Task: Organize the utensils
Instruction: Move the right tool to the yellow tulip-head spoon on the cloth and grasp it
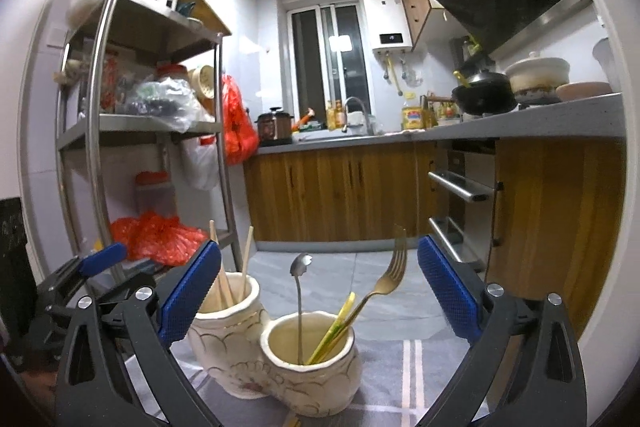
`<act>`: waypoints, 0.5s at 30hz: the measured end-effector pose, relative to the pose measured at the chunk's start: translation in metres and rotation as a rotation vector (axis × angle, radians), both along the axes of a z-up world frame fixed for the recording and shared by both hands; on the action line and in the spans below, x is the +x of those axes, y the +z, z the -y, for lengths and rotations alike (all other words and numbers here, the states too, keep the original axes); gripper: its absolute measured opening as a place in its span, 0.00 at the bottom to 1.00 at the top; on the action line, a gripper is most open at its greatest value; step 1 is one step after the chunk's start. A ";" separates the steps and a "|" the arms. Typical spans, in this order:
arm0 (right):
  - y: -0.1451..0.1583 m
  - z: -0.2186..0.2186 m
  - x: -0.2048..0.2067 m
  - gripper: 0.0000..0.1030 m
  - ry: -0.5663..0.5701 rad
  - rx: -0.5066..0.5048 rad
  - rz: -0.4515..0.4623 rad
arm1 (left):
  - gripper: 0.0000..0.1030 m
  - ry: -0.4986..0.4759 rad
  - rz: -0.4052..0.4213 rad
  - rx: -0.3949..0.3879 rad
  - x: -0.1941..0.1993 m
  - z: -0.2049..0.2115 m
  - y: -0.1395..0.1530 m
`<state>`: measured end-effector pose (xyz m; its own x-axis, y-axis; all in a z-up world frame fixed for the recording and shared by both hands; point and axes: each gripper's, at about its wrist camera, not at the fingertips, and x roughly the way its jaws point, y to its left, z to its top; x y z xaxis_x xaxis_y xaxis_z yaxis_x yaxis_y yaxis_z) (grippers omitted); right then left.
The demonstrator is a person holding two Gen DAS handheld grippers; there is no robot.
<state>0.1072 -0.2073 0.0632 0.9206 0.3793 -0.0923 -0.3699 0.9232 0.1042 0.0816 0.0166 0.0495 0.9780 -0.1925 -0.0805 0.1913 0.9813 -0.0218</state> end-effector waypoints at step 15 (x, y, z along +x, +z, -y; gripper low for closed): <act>-0.021 0.018 -0.034 0.95 -0.058 -0.048 -0.049 | 0.95 -0.016 -0.112 -0.036 -0.027 -0.009 -0.018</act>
